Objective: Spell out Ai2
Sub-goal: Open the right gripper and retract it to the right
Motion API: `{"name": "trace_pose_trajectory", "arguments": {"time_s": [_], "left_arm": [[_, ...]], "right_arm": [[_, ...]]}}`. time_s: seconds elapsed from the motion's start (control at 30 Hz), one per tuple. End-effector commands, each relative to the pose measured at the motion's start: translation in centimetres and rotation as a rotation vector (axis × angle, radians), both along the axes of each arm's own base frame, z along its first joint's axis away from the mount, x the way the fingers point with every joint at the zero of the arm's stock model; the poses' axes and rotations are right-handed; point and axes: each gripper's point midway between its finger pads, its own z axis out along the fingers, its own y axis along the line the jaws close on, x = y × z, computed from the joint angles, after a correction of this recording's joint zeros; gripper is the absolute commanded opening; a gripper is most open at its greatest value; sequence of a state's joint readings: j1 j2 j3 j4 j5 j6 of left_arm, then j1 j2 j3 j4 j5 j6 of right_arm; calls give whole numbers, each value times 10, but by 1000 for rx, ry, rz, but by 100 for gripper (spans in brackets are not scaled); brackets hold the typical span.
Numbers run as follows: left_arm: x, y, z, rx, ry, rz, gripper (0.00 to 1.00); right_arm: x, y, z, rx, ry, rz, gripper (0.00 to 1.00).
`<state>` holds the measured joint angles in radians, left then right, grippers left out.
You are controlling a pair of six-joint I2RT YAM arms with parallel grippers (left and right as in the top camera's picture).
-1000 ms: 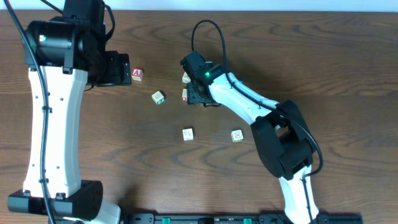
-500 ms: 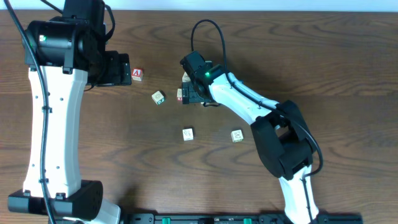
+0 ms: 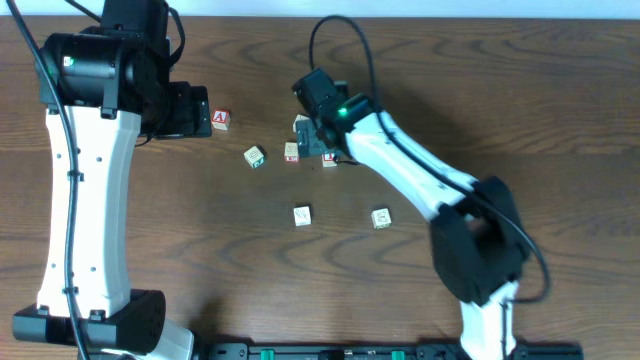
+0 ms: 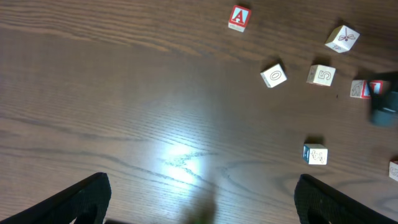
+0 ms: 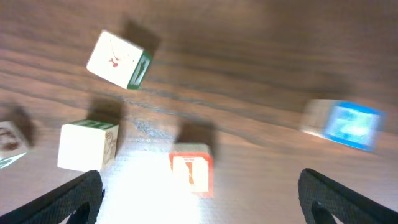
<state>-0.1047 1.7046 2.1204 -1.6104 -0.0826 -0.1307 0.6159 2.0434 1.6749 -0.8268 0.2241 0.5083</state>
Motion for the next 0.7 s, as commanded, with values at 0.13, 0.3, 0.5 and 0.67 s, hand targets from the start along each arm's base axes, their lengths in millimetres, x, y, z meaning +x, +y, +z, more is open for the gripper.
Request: {"name": "trace_pose_trajectory", "arguments": {"time_s": [0.13, 0.3, 0.5, 0.67], "left_arm": [[-38, 3, 31, -19, -58, 0, 95], [-72, 7, 67, -24, -202, -20, 95], [-70, 7, 86, -11, -306, -65, 96], [-50, 1, 66, -24, -224, -72, 95]], "right_arm": [[-12, -42, 104, -38, -165, -55, 99], [-40, -75, 145, -22, -169, -106, 99], [-83, -97, 178, 13, -151, -98, 99], [-119, -117, 196, 44, -126, -142, 99]]}}
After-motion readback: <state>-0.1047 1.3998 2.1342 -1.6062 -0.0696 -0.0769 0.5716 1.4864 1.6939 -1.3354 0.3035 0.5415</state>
